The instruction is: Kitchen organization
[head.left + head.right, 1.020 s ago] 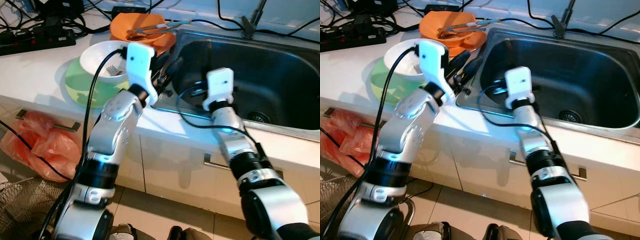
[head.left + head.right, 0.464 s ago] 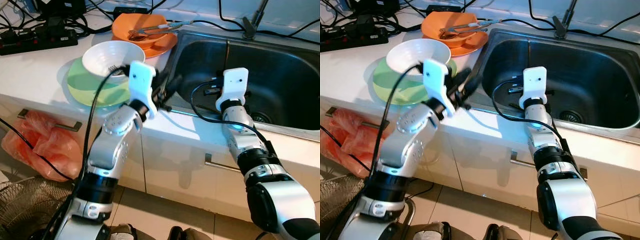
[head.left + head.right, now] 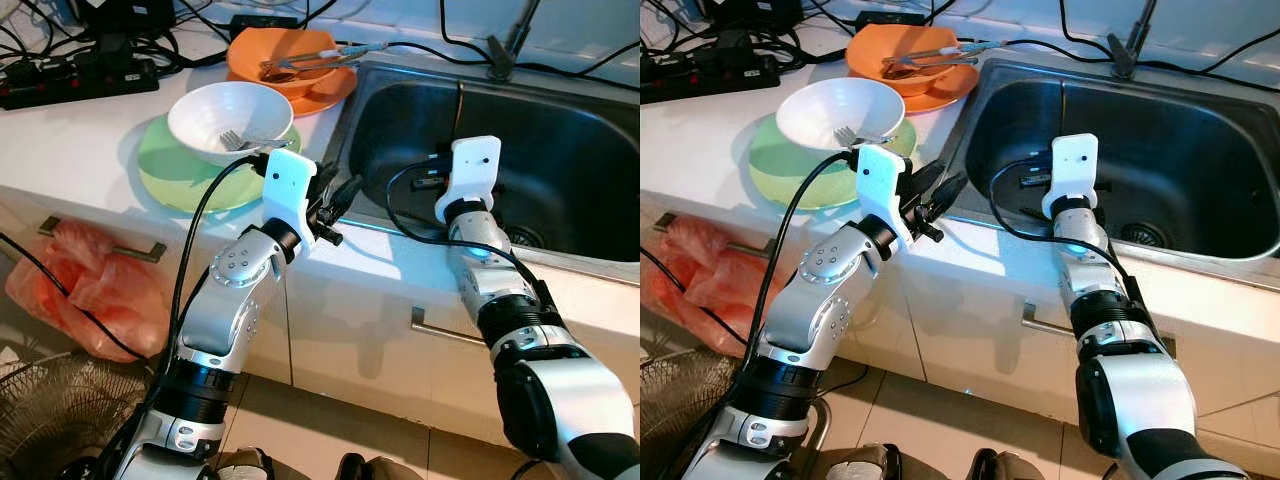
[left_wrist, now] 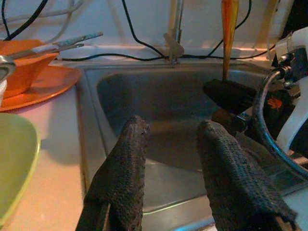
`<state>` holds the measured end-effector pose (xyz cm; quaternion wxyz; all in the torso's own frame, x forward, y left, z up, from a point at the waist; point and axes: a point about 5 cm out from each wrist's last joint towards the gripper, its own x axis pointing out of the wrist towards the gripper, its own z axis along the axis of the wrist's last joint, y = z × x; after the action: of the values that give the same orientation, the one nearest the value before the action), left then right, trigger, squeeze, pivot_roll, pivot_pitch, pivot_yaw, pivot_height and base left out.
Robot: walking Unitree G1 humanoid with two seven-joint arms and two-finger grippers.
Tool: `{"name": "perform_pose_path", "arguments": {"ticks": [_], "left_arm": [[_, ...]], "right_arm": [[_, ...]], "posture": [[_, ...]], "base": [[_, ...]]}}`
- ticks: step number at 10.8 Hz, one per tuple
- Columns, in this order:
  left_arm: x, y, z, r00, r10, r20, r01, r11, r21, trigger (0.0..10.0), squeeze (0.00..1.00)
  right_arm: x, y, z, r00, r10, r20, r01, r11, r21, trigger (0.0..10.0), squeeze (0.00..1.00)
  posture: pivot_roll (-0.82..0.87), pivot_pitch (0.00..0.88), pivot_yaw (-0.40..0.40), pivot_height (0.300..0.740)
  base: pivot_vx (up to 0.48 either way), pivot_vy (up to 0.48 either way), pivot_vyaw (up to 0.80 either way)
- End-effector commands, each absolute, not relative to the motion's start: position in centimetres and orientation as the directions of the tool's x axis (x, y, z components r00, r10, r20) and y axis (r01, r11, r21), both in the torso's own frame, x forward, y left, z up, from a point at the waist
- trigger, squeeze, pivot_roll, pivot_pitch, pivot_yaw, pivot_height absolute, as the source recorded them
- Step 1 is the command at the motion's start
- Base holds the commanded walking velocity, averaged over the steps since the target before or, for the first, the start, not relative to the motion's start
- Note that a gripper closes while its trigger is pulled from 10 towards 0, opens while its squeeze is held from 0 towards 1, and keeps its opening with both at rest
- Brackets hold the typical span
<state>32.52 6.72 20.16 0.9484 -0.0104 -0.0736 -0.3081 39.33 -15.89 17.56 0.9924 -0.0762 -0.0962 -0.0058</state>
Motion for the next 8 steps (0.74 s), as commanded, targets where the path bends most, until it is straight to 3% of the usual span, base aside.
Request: {"name": "perform_pose_path", "arguments": {"ticks": [1,6,7,8], "left_arm": [[32.4,6.5,19.1,0.804,-0.584,0.108,0.585,0.811,0.028,10.0,0.0],[32.3,6.1,18.4,0.805,-0.587,0.079,0.586,0.809,0.038,10.0,0.0],[32.3,6.1,18.4,0.806,-0.587,0.079,0.586,0.81,0.038,10.0,0.0],[32.3,6.1,18.4,0.806,-0.587,0.079,0.586,0.809,0.038,10.0,0.0]], "right_arm": [[39.1,-17.0,16.1,0.993,-0.032,0.113,0.047,0.99,-0.136,10.0,0.0],[38.9,-16.9,14.7,0.999,-0.026,0.046,0.031,0.993,-0.11,10.0,0.0],[38.9,-16.8,14.7,0.999,-0.021,0.043,0.026,0.994,-0.108,10.0,0.61],[38.9,-16.7,14.7,0.999,-0.019,0.042,0.023,0.994,-0.107,10.0,0.92]], "posture": [[0.1,0.15,-0.033,0.74],[0.1,0.15,-0.041,0.74],[0.11,0.15,-0.041,0.74],[0.11,0.15,-0.041,0.74]], "base": [[0.0,0.0,0.0],[0.0,0.0,0.0],[0.0,0.0,0.0],[0.0,0.0,0.0]]}}
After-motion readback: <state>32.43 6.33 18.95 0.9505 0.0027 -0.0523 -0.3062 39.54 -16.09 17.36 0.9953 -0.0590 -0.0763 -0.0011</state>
